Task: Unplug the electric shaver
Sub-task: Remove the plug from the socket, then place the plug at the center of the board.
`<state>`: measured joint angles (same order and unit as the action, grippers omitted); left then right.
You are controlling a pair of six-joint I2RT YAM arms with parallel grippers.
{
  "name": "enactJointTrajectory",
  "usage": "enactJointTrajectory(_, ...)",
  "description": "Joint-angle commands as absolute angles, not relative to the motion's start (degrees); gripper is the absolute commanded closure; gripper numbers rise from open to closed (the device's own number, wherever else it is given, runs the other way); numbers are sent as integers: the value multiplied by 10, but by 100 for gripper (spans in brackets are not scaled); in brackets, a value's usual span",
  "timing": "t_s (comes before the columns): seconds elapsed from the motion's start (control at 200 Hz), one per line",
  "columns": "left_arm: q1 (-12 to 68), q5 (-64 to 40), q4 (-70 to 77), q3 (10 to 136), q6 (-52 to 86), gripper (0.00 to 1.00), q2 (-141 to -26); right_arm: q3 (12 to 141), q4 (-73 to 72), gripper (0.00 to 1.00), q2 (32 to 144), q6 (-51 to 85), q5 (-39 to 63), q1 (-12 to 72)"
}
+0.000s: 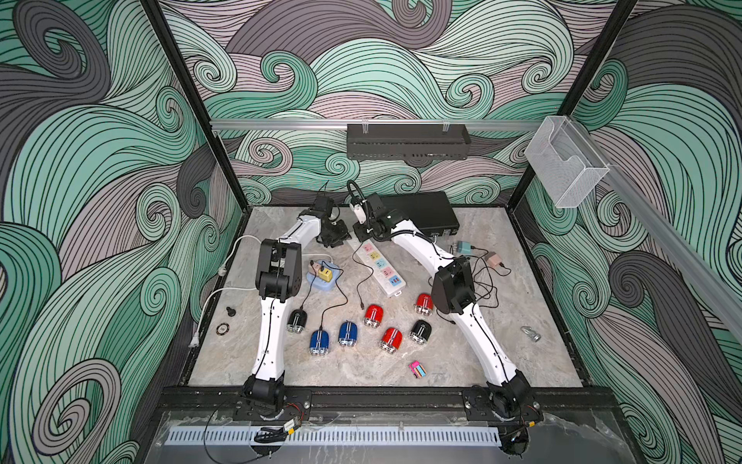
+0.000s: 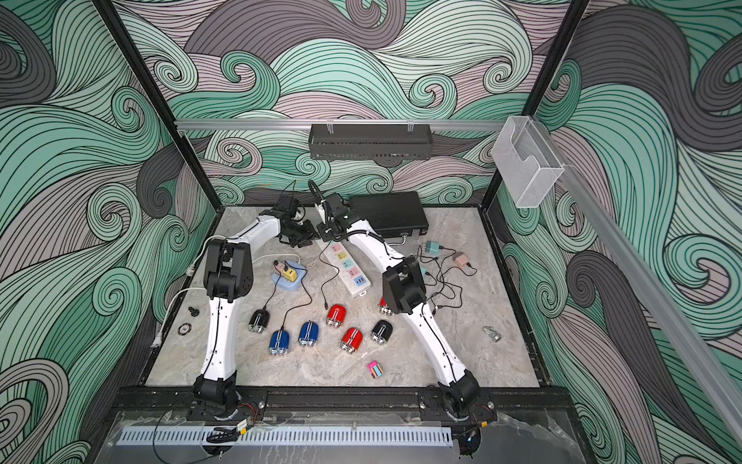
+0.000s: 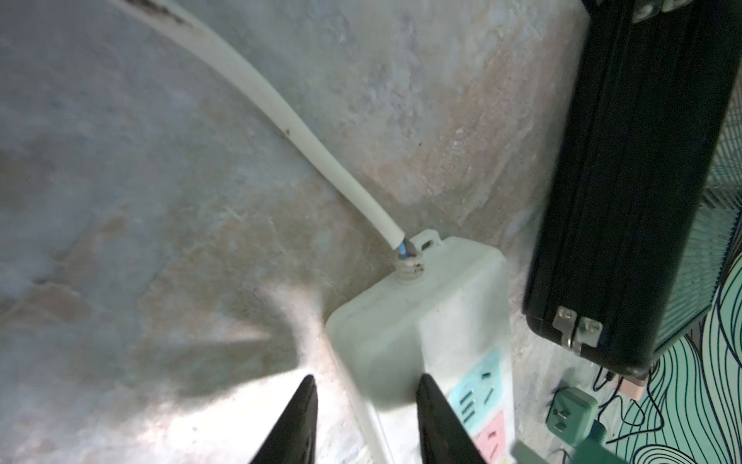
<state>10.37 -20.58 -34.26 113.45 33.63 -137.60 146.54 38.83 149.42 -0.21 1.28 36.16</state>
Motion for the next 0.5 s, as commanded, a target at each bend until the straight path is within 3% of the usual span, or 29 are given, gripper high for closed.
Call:
enactJointTrajectory(0.0, 105, -165, -401, 1131, 332, 60, -1394, 1460, 397, 85, 1455, -5, 6, 366)
enactJointTrajectory(0.495, 104, -175, -416, 1154, 319, 60, -1341, 1226, 328, 91, 1246, 50, -7, 378)
